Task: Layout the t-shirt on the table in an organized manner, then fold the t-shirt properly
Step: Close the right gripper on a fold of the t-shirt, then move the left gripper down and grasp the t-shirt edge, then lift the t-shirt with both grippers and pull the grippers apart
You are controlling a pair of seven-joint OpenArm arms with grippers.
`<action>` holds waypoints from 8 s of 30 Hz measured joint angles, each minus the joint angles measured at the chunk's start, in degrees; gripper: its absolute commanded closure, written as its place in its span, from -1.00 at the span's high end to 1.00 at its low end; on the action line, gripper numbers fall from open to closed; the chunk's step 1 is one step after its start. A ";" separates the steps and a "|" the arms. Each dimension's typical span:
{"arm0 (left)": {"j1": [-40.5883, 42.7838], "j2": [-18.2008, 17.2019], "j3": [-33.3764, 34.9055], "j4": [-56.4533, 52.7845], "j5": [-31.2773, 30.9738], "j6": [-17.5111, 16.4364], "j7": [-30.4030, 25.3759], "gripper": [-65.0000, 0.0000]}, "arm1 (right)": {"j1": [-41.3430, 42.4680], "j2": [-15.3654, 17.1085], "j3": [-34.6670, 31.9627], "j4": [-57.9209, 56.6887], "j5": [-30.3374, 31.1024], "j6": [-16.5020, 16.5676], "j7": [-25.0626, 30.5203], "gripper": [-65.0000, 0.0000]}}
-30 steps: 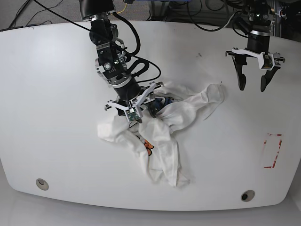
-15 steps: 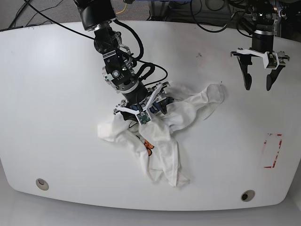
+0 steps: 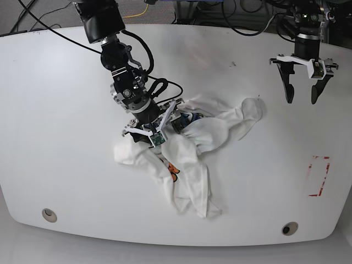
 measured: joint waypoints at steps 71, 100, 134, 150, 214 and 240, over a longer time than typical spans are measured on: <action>-8.33 -2.05 8.50 -2.86 0.02 -0.07 14.38 0.20 | -1.84 3.21 0.11 23.82 0.02 -0.02 -3.37 -0.99; -15.41 -2.23 9.14 -16.39 -10.86 -7.52 25.44 0.20 | 1.05 6.01 0.04 24.63 0.22 0.17 -2.99 -0.99; -25.42 -2.21 12.59 -29.90 -20.06 -7.76 31.87 0.20 | 1.05 5.99 0.04 24.61 0.24 0.20 -2.99 -0.99; -25.20 -2.08 13.86 -31.21 -20.33 -7.54 32.06 -0.98 | 1.05 5.99 0.04 24.61 0.24 0.20 -2.99 -0.99; -76.74 -8.90 15.63 -0.44 -19.17 -7.96 53.53 -1.00 | 39.56 9.46 12.04 11.96 1.07 0.68 0.15 -0.99; -80.11 -10.21 12.13 -2.08 -21.31 -9.16 62.75 -1.00 | 32.46 9.97 18.88 17.92 1.20 4.74 -5.33 -0.99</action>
